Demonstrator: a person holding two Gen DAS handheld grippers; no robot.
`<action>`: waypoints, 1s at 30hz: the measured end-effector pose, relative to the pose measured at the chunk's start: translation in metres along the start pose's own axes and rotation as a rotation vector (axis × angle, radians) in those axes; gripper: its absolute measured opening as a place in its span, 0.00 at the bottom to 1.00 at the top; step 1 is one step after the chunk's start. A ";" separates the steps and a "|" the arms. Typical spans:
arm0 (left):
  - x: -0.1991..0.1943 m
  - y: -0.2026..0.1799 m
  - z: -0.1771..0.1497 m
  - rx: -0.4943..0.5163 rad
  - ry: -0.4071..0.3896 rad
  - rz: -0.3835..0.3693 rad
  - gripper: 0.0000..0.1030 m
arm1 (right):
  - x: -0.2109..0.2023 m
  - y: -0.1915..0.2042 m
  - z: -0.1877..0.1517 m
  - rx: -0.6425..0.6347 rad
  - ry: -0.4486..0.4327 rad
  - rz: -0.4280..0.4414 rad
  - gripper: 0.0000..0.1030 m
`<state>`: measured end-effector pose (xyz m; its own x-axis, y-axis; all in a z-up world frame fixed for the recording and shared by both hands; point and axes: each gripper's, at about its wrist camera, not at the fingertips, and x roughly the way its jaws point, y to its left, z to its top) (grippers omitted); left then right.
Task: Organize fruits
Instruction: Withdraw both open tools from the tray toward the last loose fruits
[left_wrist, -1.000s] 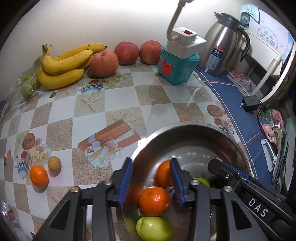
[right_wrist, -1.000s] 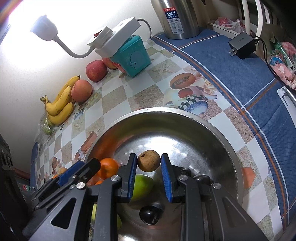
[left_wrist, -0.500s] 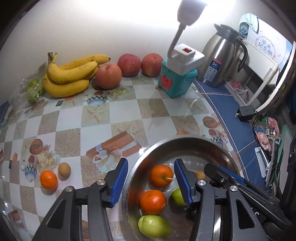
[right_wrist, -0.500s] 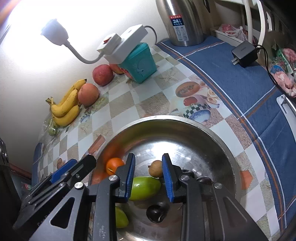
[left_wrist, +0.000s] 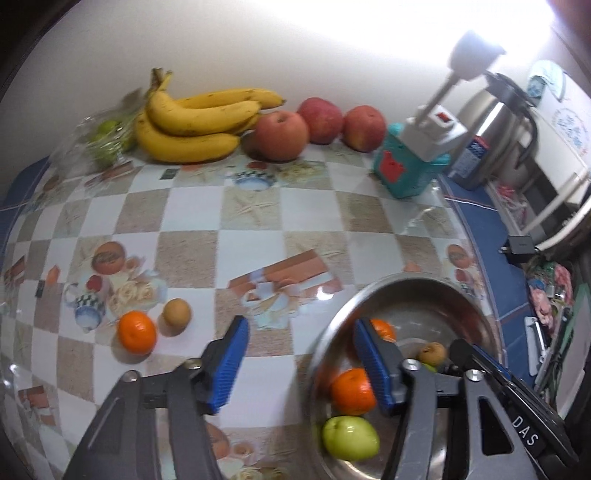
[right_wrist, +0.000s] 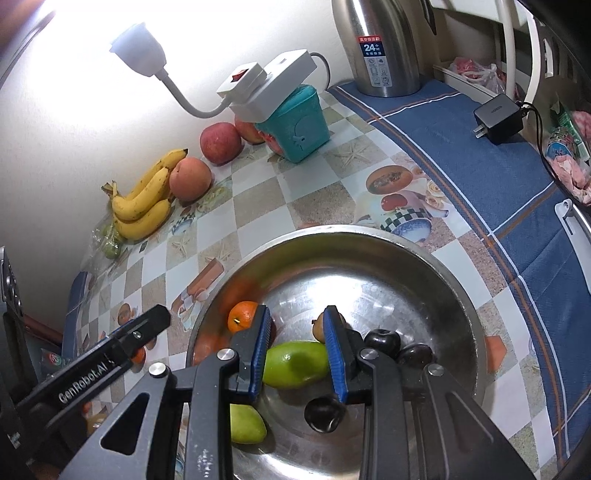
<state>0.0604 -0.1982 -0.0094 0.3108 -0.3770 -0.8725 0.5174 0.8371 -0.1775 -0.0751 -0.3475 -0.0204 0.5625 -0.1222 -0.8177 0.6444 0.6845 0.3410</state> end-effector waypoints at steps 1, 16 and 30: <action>0.001 0.004 0.000 -0.013 0.010 0.024 0.76 | 0.001 0.001 0.000 -0.006 0.006 -0.016 0.35; 0.019 0.033 -0.008 -0.112 0.098 0.194 1.00 | 0.010 0.002 -0.003 -0.053 0.014 -0.096 0.78; 0.017 0.024 -0.009 -0.044 0.072 0.209 1.00 | 0.011 0.004 -0.004 -0.088 -0.001 -0.125 0.96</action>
<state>0.0708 -0.1811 -0.0325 0.3492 -0.1658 -0.9223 0.4120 0.9112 -0.0078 -0.0685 -0.3431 -0.0301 0.4817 -0.2110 -0.8506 0.6613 0.7244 0.1948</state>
